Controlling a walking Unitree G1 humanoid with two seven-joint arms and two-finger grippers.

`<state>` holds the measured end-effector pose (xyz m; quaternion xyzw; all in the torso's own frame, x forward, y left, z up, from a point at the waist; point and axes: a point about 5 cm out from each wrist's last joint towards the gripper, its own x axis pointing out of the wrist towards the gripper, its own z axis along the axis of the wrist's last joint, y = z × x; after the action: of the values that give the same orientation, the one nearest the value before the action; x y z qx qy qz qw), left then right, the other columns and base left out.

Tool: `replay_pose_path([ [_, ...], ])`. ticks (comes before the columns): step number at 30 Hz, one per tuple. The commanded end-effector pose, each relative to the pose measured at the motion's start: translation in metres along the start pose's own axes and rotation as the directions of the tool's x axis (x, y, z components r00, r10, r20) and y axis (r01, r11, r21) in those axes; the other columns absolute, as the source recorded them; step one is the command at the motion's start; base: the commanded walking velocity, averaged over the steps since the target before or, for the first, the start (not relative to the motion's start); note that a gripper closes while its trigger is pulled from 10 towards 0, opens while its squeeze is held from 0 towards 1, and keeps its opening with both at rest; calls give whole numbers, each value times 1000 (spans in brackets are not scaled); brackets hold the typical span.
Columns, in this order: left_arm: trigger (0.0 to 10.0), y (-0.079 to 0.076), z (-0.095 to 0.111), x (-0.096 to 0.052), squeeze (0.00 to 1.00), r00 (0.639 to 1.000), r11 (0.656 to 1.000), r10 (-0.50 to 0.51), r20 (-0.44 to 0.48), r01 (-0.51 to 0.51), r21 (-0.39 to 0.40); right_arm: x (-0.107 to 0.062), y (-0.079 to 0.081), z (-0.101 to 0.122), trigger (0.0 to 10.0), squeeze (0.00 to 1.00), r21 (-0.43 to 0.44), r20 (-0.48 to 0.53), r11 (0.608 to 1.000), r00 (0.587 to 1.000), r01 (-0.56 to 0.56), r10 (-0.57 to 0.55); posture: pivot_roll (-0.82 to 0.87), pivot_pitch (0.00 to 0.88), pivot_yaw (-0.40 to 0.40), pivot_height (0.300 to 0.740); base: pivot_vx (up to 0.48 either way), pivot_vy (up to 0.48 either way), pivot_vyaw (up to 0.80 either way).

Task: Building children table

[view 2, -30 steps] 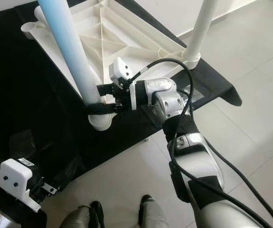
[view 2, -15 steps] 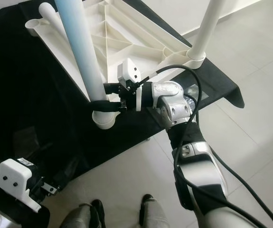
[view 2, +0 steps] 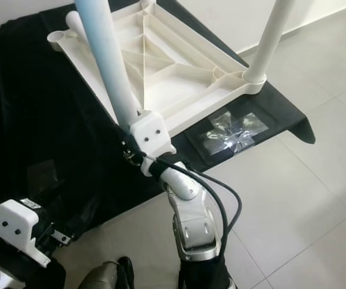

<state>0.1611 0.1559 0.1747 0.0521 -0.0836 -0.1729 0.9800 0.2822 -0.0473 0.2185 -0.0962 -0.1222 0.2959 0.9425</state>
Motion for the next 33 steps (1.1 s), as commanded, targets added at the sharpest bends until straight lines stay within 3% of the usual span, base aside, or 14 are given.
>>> replay_pose_path([
  [1, 10000, 2, -6, -2, 0, 999, 1000, -3, -33, 3, 0, 10, 11, -16, 0, 0, 67, -81, 998, 997, -14, 20, 50, 295, 48, 740, 0, 0, 0],
  [2, 10000, 2, -6, -2, 0, 999, 1000, -3, -33, 3, 0, 10, 11, -16, 0, 0, 67, -81, 998, 997, -14, 20, 50, 295, 48, 740, 0, 0, 0],
  [3, 10000, 3, -7, -2, 0, 1000, 1000, 1, -31, -1, 2, 12, 9, -15, 10000, 0, 63, -79, 998, 996, -26, 31, 53, 291, 54, 740, 0, 0, 0],
  [8, 10000, 3, -7, -1, 0, 1000, 1000, 4, -28, -3, 4, 21, -5, -9, 10000, 8, 36, -24, 992, 992, -121, 122, 58, 283, 55, 740, 0, 0, 0],
  [9, 10000, 3, -7, -1, 0, 1000, 1000, 3, -28, -3, 4, 26, -12, -2, 10000, 1000, 43, 8, 983, 984, -181, 181, 59, 281, 56, 740, 0, 0, 0],
  [13, 10000, 2, -8, 0, 0, 1000, 1000, 1, -27, -1, 3, 31, -19, 6, 10000, 1000, 34, 46, 968, 968, -250, 248, 59, 279, 52, 740, 0, 0, 0],
  [15, 10000, 0, -7, -1, 0, 1000, 1000, 0, -27, 0, 1, 29, -25, 22, 10000, 1000, -27, 74, 881, 878, -472, 472, 65, 279, 43, 740, 0, 0, 0],
  [18, 10000, -1, -7, -1, 0, 1000, 1000, 1, -26, -1, 0, 28, -29, 25, 10000, 1000, -80, 54, 824, 823, -561, 566, 65, 279, 43, 740, 0, 0, 0],
  [19, 10000, -1, -7, -2, 0, 1000, 1000, 2, -26, -2, 0, 26, -34, 25, 10000, 769, -130, 16, 740, 745, -660, 667, 69, 280, 43, 740, 0, 0, 0],
  [20, 10000, -1, -7, -2, 0, 1000, 1000, 2, -26, -2, 0, 26, -34, 25, 10000, 769, -130, 16, 740, 745, -660, 667, 69, 280, 43, 740, 0, 0, 0],
  [21, 10000, -1, -7, -2, 0, 1000, 1000, 3, -27, -3, -1, 26, -41, 26, 10000, 0, -149, -26, 663, 673, -734, 739, 76, 287, 43, 740, 0, 0, 0],
  [23, 10000, -2, -6, -3, 0, 1000, 1000, 3, -28, -4, 0, 31, -53, 28, 10000, 0, -164, -79, 578, 595, -799, 800, 78, 288, 42, 740, 0, 0, 0],
  [25, 10000, -2, -5, -4, 0, 1000, 1000, 4, -28, -4, -1, 35, -59, 32, 10000, 0, -162, -85, 552, 569, -818, 818, 83, 296, 40, 740, 0, 0, 0],
  [33, 10000, -3, -3, -7, 0, 1000, 1000, 8, -31, -8, -2, 47, -77, 48, 10000, 0, -125, -22, 512, 518, -850, 855, 97, 310, 35, 740, 0, 0, 0],
])
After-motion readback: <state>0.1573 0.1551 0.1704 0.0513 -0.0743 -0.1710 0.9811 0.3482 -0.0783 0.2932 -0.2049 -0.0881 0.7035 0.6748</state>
